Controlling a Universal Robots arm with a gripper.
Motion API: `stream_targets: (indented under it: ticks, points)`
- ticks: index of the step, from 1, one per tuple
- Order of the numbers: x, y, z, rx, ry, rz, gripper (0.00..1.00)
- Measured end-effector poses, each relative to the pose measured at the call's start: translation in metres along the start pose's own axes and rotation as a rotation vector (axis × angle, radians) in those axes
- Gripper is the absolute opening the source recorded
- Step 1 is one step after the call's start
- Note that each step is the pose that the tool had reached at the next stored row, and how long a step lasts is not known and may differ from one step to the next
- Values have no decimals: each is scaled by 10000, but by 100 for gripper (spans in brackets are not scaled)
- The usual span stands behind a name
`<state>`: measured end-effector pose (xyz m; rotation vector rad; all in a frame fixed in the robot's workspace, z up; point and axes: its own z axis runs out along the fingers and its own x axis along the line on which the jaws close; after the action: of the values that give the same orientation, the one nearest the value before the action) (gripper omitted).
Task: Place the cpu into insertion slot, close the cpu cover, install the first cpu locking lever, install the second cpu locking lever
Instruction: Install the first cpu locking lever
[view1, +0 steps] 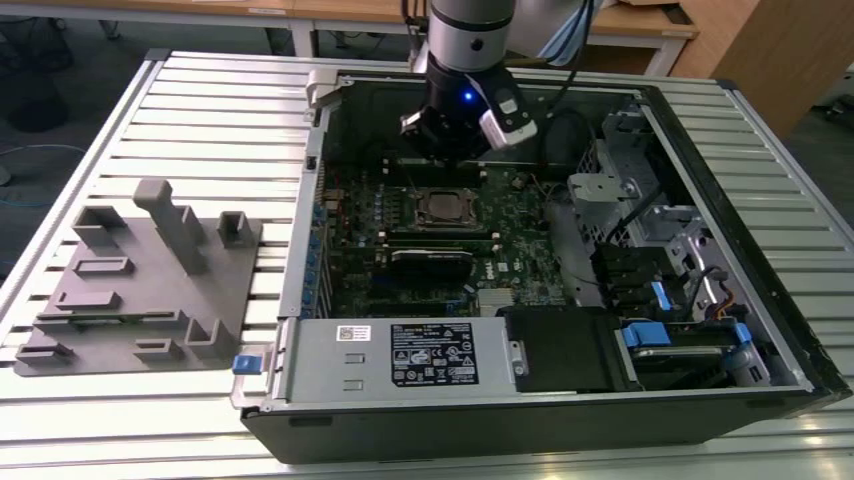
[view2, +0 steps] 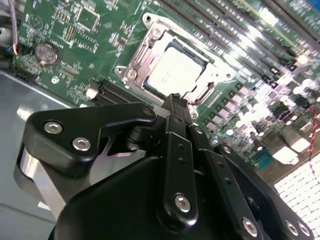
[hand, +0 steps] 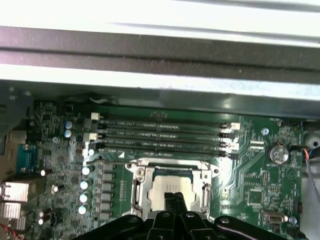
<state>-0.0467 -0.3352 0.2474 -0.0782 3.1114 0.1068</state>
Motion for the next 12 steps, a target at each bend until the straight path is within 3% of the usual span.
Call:
stream_targets:
  ticks: [2,3,12]
  points:
    - [0,-4,0,-204,-10,5,10]
    - [0,-4,0,-256,-13,6,10]
    - [0,-4,0,-273,-13,7,10]
